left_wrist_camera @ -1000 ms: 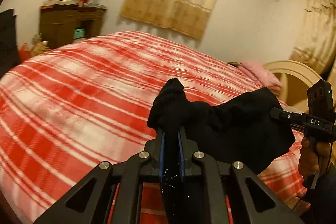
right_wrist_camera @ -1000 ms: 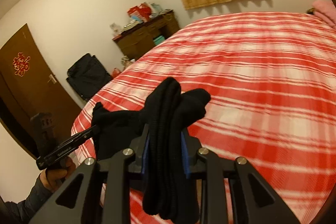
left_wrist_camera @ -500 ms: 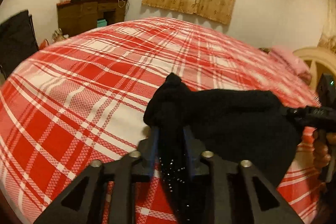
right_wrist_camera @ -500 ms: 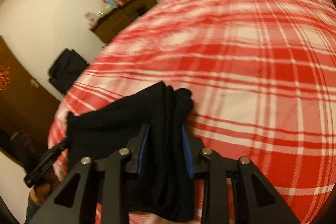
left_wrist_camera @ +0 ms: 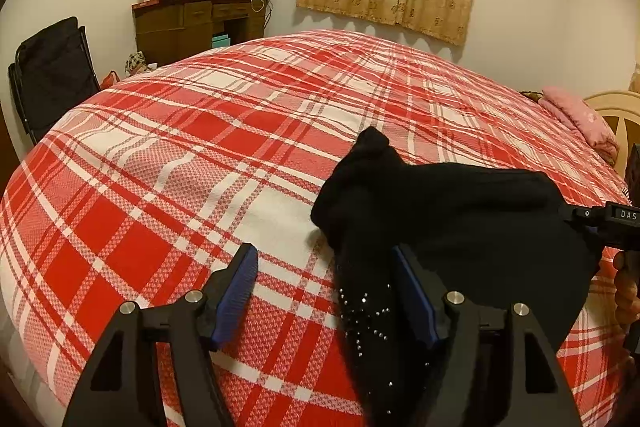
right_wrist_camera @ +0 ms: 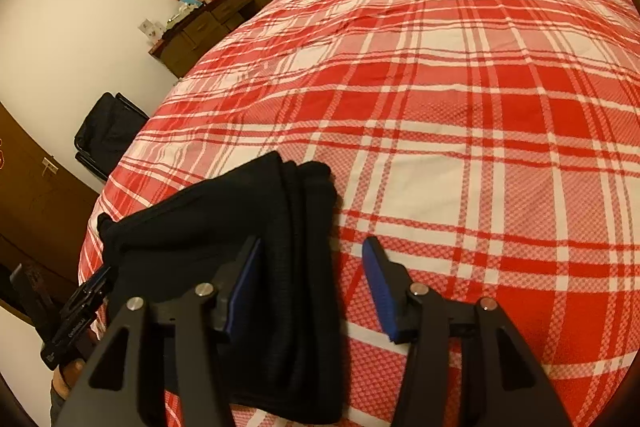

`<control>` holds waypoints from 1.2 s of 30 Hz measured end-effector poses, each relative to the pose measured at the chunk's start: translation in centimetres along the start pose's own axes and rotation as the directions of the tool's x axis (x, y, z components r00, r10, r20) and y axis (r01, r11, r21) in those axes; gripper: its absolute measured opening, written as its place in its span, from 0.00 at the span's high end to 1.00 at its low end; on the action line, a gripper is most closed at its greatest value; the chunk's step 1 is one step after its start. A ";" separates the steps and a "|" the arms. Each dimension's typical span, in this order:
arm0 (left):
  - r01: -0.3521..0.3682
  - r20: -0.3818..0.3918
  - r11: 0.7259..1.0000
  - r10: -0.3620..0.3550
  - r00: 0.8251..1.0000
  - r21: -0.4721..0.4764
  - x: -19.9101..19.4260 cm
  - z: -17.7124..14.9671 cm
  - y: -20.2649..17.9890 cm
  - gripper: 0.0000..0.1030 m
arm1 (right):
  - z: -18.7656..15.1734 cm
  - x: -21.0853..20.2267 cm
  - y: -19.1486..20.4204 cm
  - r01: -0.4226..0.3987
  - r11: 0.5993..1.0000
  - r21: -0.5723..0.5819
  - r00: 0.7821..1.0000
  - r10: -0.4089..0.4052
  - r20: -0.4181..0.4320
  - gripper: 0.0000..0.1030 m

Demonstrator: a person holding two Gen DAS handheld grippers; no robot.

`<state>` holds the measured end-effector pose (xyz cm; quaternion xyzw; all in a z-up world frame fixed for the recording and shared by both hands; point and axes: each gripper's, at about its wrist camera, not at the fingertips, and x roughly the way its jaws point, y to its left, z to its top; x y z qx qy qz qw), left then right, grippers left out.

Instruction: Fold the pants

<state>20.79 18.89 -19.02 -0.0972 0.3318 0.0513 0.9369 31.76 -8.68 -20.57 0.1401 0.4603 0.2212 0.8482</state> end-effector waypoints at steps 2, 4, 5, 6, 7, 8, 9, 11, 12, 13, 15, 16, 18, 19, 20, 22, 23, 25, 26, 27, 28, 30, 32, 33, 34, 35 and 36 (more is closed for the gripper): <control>-0.008 -0.008 1.000 0.008 1.000 -0.002 -0.4 0.0 0.1 0.32 | 0.0 -0.1 -0.1 0.002 1.000 0.005 1.000 -0.002 0.003 0.46; -0.026 -0.012 1.000 0.026 1.000 0.006 -1.0 -0.1 0.2 0.32 | 0.0 -0.8 -0.1 0.022 1.000 0.008 0.999 -0.022 0.026 0.43; -0.042 -0.015 0.999 0.042 0.999 0.009 -1.3 -0.2 0.4 0.32 | -0.1 -1.4 -0.3 0.043 0.999 0.006 0.998 -0.043 0.046 0.42; -0.051 -0.014 0.999 0.051 0.999 0.007 -1.5 -0.2 0.5 0.32 | -0.1 -1.8 -0.5 0.063 0.998 0.003 0.996 -0.063 0.060 0.40; -0.069 -0.011 0.998 0.069 0.998 0.001 -2.0 -0.3 0.7 0.32 | -0.1 -2.2 -0.7 0.081 0.997 0.005 0.994 -0.081 0.070 0.40; -0.090 -0.007 0.996 0.090 0.996 -0.006 -2.5 -0.4 1.0 0.32 | -0.2 -2.7 -0.9 0.110 0.994 0.012 0.990 -0.111 0.082 0.38; -0.105 -0.006 0.994 0.105 0.994 -0.012 -2.8 -0.4 1.2 0.32 | -0.3 -3.4 -1.0 0.132 0.991 0.018 0.986 -0.133 0.097 0.35; -0.117 0.002 0.993 0.117 0.993 -0.028 -3.8 -0.6 1.6 0.32 | -0.6 -4.7 -1.3 0.133 0.991 0.020 0.984 -0.134 0.113 0.35; -0.112 0.009 0.993 0.112 0.994 -0.036 -4.4 -0.7 1.6 0.32 | -0.9 -5.4 -1.2 0.131 0.991 0.016 0.984 -0.132 0.119 0.35; -0.108 0.015 0.993 0.109 0.994 -0.042 -5.0 -0.7 1.6 0.32 | -1.0 -5.8 -1.1 0.130 0.991 0.009 0.984 -0.130 0.124 0.35; -0.111 0.034 0.993 0.112 0.993 -0.049 -6.4 -0.8 1.2 0.32 | -1.8 -7.2 -0.7 0.127 0.992 -0.019 0.983 -0.123 0.135 0.35; -0.102 0.044 0.994 0.104 0.994 -0.051 -7.0 -0.8 0.9 0.32 | -2.0 -7.6 -0.4 0.126 0.992 -0.027 0.983 -0.121 0.138 0.35; -0.086 0.075 0.995 0.089 0.993 -0.051 -8.8 -0.8 0.0 0.32 | -2.8 -8.8 0.3 0.119 0.992 -0.047 0.983 -0.111 0.144 0.34; -0.078 0.092 0.996 0.082 0.992 -0.042 -9.6 -0.7 -0.6 0.32 | -3.3 -9.7 0.8 0.122 0.991 -0.058 0.982 -0.112 0.153 0.34; -0.075 0.109 0.997 0.078 0.991 -0.032 -10.3 -0.6 -1.1 0.31 | -3.9 -10.7 1.4 0.130 0.989 -0.071 0.979 -0.117 0.165 0.31; -0.081 0.149 0.997 0.082 0.985 -0.011 -12.4 -0.4 -2.4 0.27 | -4.9 -12.2 2.6 0.146 0.984 -0.099 0.974 -0.126 0.190 0.25; -0.074 0.169 0.997 0.074 0.983 -0.005 -13.4 -0.3 -3.0 0.25 | -5.6 -13.5 3.7 0.164 0.979 -0.121 0.968 -0.136 0.212 0.20; -0.074 0.212 0.997 0.071 0.975 0.003 -15.3 -0.3 -4.0 0.15 | -6.7 -15.6 5.6 0.184 0.968 -0.169 0.956 -0.136 0.260 0.09; -0.077 0.232 0.997 0.073 0.970 0.008 -16.3 -0.4 -4.4 0.14 | -7.3 -16.7 6.7 0.191 0.962 -0.194 0.948 -0.130 0.289 0.04; -0.079 0.242 0.997 0.074 0.967 0.010 -16.9 -0.4 -4.6 0.14 | -7.7 -17.6 7.4 0.198 0.957 -0.214 0.940 -0.124 0.317 0.01; -0.082 0.253 0.997 0.075 0.964 0.014 -17.8 -0.5 -4.9 0.13 | -8.3 -18.5 8.3 0.204 0.950 -0.235 0.932 -0.115 0.344 0.01; -0.082 0.270 0.997 0.075 0.960 0.016 -19.2 -0.4 -5.1 0.13 | -9.3 -20.3 9.8 0.220 0.937 -0.273 0.914 -0.099 0.394 0.00; -0.088 0.288 0.996 0.079 0.954 0.019 -20.5 -0.4 -5.4 0.12 | -9.9 -21.3 11.4 0.234 0.921 -0.312 0.905 -0.088 0.416 0.00; -0.090 0.295 0.996 0.079 0.952 0.024 -21.0 -0.5 -5.6 0.12 | -10.3 -21.8 11.8 0.239 0.914 -0.328 0.901 -0.083 0.426 0.00; -0.096 0.307 0.995 0.082 0.948 0.028 -21.5 -0.6 -5.7 0.11 | -10.6 -22.2 12.3 0.248 0.907 -0.341 0.893 -0.079 0.442 0.00; -0.103 0.320 0.994 0.087 0.943 0.035 -21.9 -0.6 -6.0 0.11 | -11.0 -22.9 12.9 0.260 0.899 -0.353 0.883 -0.073 0.465 0.00; -0.114 0.333 0.993 0.093 0.938 0.043 -22.2 -0.6 -6.2 0.09 | -11.3 -23.3 13.3 0.266 0.893 -0.363 0.876 -0.066 0.478 0.00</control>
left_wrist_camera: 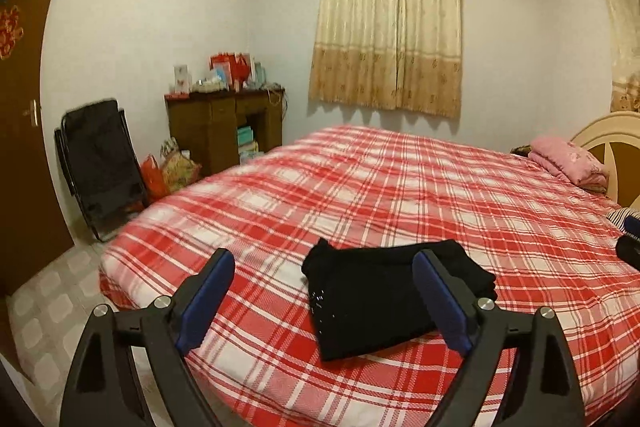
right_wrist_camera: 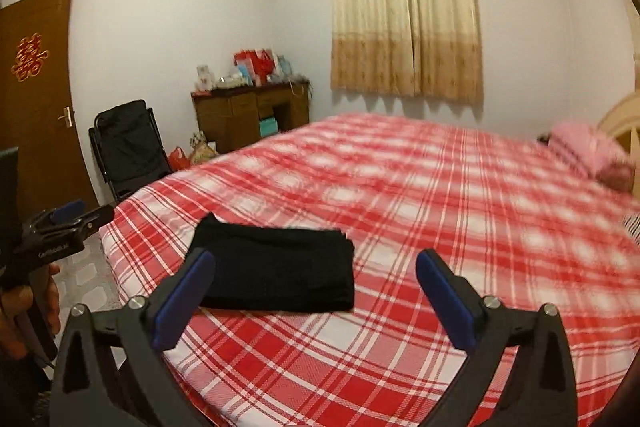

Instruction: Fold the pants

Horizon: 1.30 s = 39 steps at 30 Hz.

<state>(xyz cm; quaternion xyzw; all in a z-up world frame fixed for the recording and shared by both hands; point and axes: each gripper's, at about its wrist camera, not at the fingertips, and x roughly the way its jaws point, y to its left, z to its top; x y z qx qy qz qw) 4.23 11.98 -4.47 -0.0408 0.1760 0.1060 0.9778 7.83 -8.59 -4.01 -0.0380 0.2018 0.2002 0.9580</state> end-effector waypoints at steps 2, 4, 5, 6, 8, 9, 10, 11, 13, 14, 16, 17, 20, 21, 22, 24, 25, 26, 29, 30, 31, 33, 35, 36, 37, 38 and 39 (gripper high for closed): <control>-0.001 0.011 1.000 0.001 1.000 0.008 -0.4 0.1 -0.3 0.08 | 0.0 -1.0 0.4 -0.007 1.000 -0.012 1.000 0.008 0.019 0.00; 0.007 0.019 1.000 -0.007 1.000 0.013 -0.8 0.2 -0.6 0.08 | 0.2 -1.6 0.7 -0.011 1.000 -0.020 0.999 0.012 0.039 0.00; 0.004 0.023 1.000 -0.005 1.000 0.019 -0.9 0.2 -0.6 0.08 | 0.3 -1.9 0.9 -0.008 1.000 -0.023 0.999 0.009 0.047 0.00; 0.002 0.030 1.000 -0.003 1.000 0.030 -1.1 0.2 -0.9 0.08 | 0.4 -2.1 1.0 -0.005 1.000 -0.028 0.998 0.006 0.055 0.00; -0.003 0.038 0.999 0.001 0.999 0.044 -1.2 0.1 -1.1 0.08 | 0.4 -2.4 1.0 -0.005 0.999 -0.032 0.998 0.007 0.063 0.00; -0.005 0.038 0.999 0.003 0.999 0.050 -1.3 0.1 -1.2 0.08 | 0.5 -2.4 1.0 -0.003 0.999 -0.034 0.998 0.005 0.068 0.00; -0.005 0.036 0.999 0.003 0.999 0.054 -1.3 0.1 -1.4 0.08 | 0.5 -2.5 1.2 -0.001 0.999 -0.036 0.997 0.004 0.071 0.00; -0.007 0.034 0.998 0.005 0.999 0.055 -1.4 0.1 -1.4 0.08 | 0.5 -2.5 1.1 -0.001 0.999 -0.036 0.997 0.004 0.073 0.00; -0.007 0.034 0.998 0.005 0.999 0.055 -1.4 0.0 -1.5 0.08 | 0.4 -2.5 1.2 -0.002 0.999 -0.034 0.997 0.005 0.074 0.00; -0.008 0.035 0.998 0.006 0.999 0.055 -1.4 0.0 -1.5 0.08 | 0.4 -2.5 1.2 -0.001 0.999 -0.032 0.997 0.003 0.073 0.00; -0.009 0.034 0.998 0.007 0.999 0.056 -1.4 0.0 -1.5 0.08 | 0.4 -2.6 1.2 0.003 0.999 -0.033 0.997 -0.001 0.071 0.00; -0.009 0.034 0.998 0.007 0.999 0.056 -1.4 0.0 -1.5 0.08 | 0.4 -2.7 1.3 0.005 0.999 -0.033 0.997 -0.002 0.071 0.00; -0.009 0.039 0.999 0.007 0.999 0.052 -1.7 0.0 -1.5 0.08 | 0.4 -2.7 1.3 0.005 0.999 -0.033 0.997 -0.003 0.072 0.00; -0.010 0.042 0.999 0.008 0.999 0.051 -1.8 0.0 -1.5 0.08 | 0.4 -2.8 1.4 0.005 0.999 -0.035 0.997 -0.002 0.075 0.00; -0.011 0.044 0.999 0.009 0.999 0.050 -1.8 0.0 -1.5 0.08 | 0.3 -2.8 1.3 0.003 0.999 -0.035 0.997 0.000 0.075 0.00; -0.007 0.050 0.999 0.005 0.999 0.049 -2.0 0.0 -1.5 0.08 | 0.3 -2.8 1.4 0.005 0.999 -0.040 0.997 -0.002 0.078 0.00; -0.009 0.052 0.999 0.006 0.999 0.050 -2.1 0.1 -1.5 0.08 | 0.3 -2.9 1.4 0.006 0.999 -0.041 0.997 -0.003 0.079 0.00; -0.012 0.053 0.999 0.009 0.999 0.052 -2.1 0.1 -1.5 0.08 | 0.2 -2.9 1.4 0.006 0.999 -0.042 0.997 -0.002 0.080 0.00; -0.010 0.055 0.998 0.007 0.998 0.061 -2.4 0.1 -1.7 0.08 | 0.2 -2.9 1.4 0.006 0.999 -0.041 0.997 -0.003 0.080 0.00; -0.010 0.057 0.998 0.006 0.998 0.066 -2.5 0.2 -1.8 0.08 | 0.2 -2.9 1.4 0.007 0.999 -0.040 0.997 -0.004 0.081 0.00; -0.009 0.058 0.998 0.005 0.998 0.069 -2.5 0.1 -1.9 0.08 | 0.2 -2.9 1.4 0.008 0.999 -0.041 0.997 -0.004 0.082 0.00; -0.013 0.058 0.997 0.009 0.998 0.075 -2.6 0.1 -2.1 0.08 | 0.2 -2.9 1.4 0.010 0.999 -0.042 0.997 -0.006 0.082 0.00; -0.009 0.054 0.997 0.005 0.999 0.078 -2.5 0.0 -2.1 0.08 | 0.3 -2.9 1.4 0.013 0.999 -0.045 0.997 -0.009 0.082 0.00; -0.007 0.051 0.997 0.004 0.999 0.077 -2.5 0.1 -2.2 0.08 | 0.3 -2.9 1.5 0.015 0.999 -0.047 0.997 -0.011 0.082 0.00; -0.005 0.050 0.997 0.002 0.999 0.074 -2.5 0.1 -2.2 0.08 | 0.3 -3.0 1.5 0.016 0.999 -0.050 0.996 -0.012 0.084 0.00; -0.005 0.051 0.997 0.001 0.999 0.074 -2.6 0.1 -2.1 0.08 | 0.3 -3.0 1.4 0.018 0.998 -0.052 0.996 -0.014 0.086 0.00; -0.005 0.052 0.997 0.001 0.999 0.074 -2.6 0.2 -2.2 0.08 | 0.4 -3.1 1.5 0.020 0.998 -0.056 0.996 -0.015 0.089 0.00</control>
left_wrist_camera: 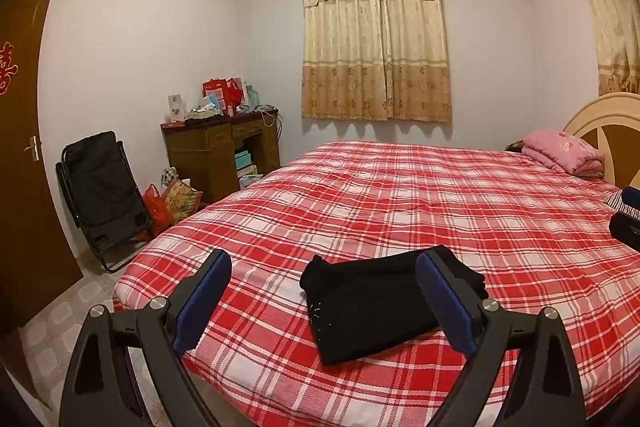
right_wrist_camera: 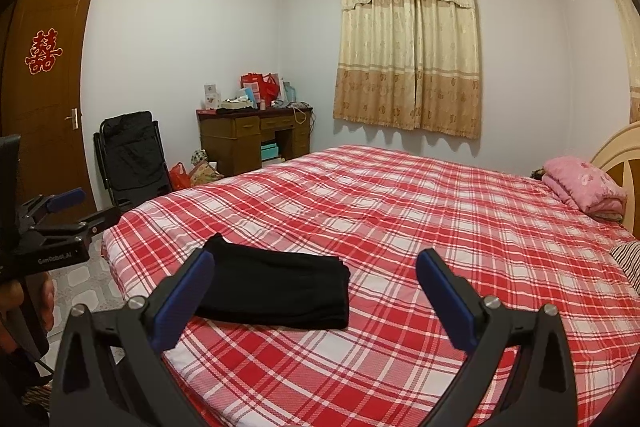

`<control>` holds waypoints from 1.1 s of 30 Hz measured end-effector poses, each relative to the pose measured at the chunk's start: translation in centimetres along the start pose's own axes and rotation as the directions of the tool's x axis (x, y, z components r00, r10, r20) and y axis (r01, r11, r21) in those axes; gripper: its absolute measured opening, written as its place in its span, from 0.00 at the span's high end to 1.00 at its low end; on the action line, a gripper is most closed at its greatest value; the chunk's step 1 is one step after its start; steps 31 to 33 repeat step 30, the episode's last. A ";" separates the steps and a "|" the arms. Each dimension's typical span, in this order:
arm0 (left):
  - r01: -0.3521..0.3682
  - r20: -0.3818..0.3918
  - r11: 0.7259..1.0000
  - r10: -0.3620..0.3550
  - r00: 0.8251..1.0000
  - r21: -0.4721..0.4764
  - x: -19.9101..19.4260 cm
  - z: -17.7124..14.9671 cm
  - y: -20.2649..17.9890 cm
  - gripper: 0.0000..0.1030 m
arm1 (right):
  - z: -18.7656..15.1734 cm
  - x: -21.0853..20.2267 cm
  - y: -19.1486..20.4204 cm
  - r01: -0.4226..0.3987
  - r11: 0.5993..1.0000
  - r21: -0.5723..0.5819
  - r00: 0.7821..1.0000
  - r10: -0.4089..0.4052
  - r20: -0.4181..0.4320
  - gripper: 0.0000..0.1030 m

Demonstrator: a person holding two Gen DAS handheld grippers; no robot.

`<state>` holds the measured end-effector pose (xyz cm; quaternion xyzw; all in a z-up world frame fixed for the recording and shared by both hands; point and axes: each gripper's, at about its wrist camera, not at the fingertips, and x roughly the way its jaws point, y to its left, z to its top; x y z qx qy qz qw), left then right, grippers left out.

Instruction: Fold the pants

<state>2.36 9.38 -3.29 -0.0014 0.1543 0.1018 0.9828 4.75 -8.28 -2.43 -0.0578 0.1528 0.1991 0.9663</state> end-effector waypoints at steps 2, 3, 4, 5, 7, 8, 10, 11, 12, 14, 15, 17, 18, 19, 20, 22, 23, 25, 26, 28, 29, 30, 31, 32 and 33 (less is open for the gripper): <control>0.001 0.004 1.000 -0.001 1.000 -0.001 -0.2 0.1 0.0 0.08 | 0.1 -0.1 0.1 0.003 1.000 -0.007 1.000 -0.003 0.005 0.00; 0.002 0.005 1.000 -0.002 1.000 0.002 -0.3 0.1 -0.1 0.08 | 0.1 -0.2 0.1 0.005 1.000 -0.010 1.000 -0.005 0.008 0.00; -0.003 0.007 1.000 0.003 1.000 0.004 -0.4 0.2 -0.1 0.08 | 0.1 -0.2 0.2 0.007 1.000 -0.015 1.000 -0.007 0.011 0.00; -0.008 0.006 1.000 0.008 1.000 0.006 -0.4 0.2 -0.1 0.08 | 0.1 -0.3 0.3 0.010 1.000 -0.021 1.000 -0.010 0.015 0.00; -0.010 0.006 1.000 0.009 1.000 0.010 -0.4 0.1 -0.2 0.05 | 0.2 -0.4 0.4 0.013 1.000 -0.026 1.000 -0.013 0.020 0.00; -0.011 0.007 1.000 0.011 1.000 0.009 -0.4 0.1 -0.2 0.04 | 0.2 -0.4 0.4 0.014 1.000 -0.027 1.000 -0.013 0.023 0.00; -0.007 0.005 1.000 0.007 1.000 0.011 -0.3 0.1 -0.3 0.03 | 0.1 -0.4 0.3 0.014 1.000 -0.025 1.000 -0.013 0.024 0.00; -0.008 0.006 1.000 0.008 1.000 0.012 -0.3 0.0 -0.3 0.03 | 0.1 -0.4 0.3 0.014 1.000 -0.025 1.000 -0.013 0.024 0.00; -0.008 0.008 1.000 0.008 1.000 0.012 -0.4 0.0 -0.3 0.02 | 0.1 -0.4 0.3 0.015 1.000 -0.025 1.000 -0.014 0.024 0.00; -0.010 0.006 1.000 0.010 1.000 0.012 -0.3 0.0 -0.4 0.01 | 0.1 -0.3 0.3 0.017 1.000 -0.024 1.000 -0.017 0.023 0.00; -0.008 0.004 1.000 0.008 1.000 0.010 -0.3 0.0 -0.3 0.01 | 0.1 -0.3 0.3 0.017 1.000 -0.024 1.000 -0.017 0.022 0.00; -0.006 0.000 1.000 0.006 1.000 0.009 -0.3 -0.1 -0.2 0.01 | 0.2 -0.3 0.3 0.017 1.000 -0.023 1.000 -0.016 0.021 0.00; -0.009 -0.004 1.000 0.009 1.000 0.008 -0.2 -0.1 -0.1 0.01 | 0.1 -0.3 0.3 0.017 1.000 -0.023 1.000 -0.016 0.020 0.00; -0.006 -0.007 1.000 0.006 1.000 0.007 -0.1 -0.1 0.0 0.01 | 0.1 -0.1 0.3 0.016 1.000 -0.023 1.000 -0.016 0.018 0.00; -0.001 -0.011 1.000 0.001 1.000 0.009 0.0 -0.1 0.0 0.01 | 0.1 -0.1 0.3 0.017 1.000 -0.024 1.000 -0.016 0.016 0.00; -0.005 -0.008 1.000 0.005 1.000 0.017 0.0 -0.2 -0.1 0.01 | 0.0 0.1 0.3 0.018 1.000 -0.026 1.000 -0.018 0.012 0.00; -0.004 -0.006 1.000 0.004 1.000 0.022 0.0 -0.2 -0.2 0.01 | 0.0 0.2 0.3 0.018 0.999 -0.027 1.000 -0.017 0.010 0.00; -0.001 -0.003 1.000 0.001 1.000 0.028 0.0 -0.3 -0.3 0.01 | -0.1 0.2 0.4 0.018 0.999 -0.029 1.000 -0.018 0.007 0.00; 0.001 -0.001 1.000 -0.001 1.000 0.029 0.0 -0.2 -0.3 0.01 | -0.1 0.3 0.4 0.018 0.999 -0.029 1.000 -0.018 0.006 0.00; 0.001 -0.002 0.999 -0.001 1.000 0.033 0.0 -0.3 -0.4 0.01 | -0.1 0.3 0.4 0.019 0.999 -0.028 1.000 -0.019 0.004 0.00; 0.000 -0.001 0.999 0.000 1.000 0.035 0.1 -0.3 -0.4 0.01 | -0.1 0.4 0.4 0.019 0.999 -0.028 1.000 -0.019 0.002 0.00; -0.003 -0.004 0.999 0.003 1.000 0.038 0.2 -0.3 -0.4 0.01 | -0.2 0.4 0.4 0.019 0.999 -0.026 1.000 -0.019 0.000 0.00; -0.003 -0.004 0.999 0.003 1.000 0.038 0.2 -0.3 -0.4 0.01 | -0.2 0.4 0.4 0.019 0.999 -0.026 1.000 -0.019 0.000 0.00; -0.003 -0.004 0.999 0.003 1.000 0.038 0.2 -0.3 -0.4 0.01 | -0.2 0.4 0.4 0.019 0.999 -0.026 1.000 -0.019 0.000 0.00; -0.003 -0.004 0.999 0.003 1.000 0.038 0.2 -0.3 -0.4 0.01 | -0.2 0.4 0.4 0.019 0.999 -0.026 1.000 -0.019 0.000 0.00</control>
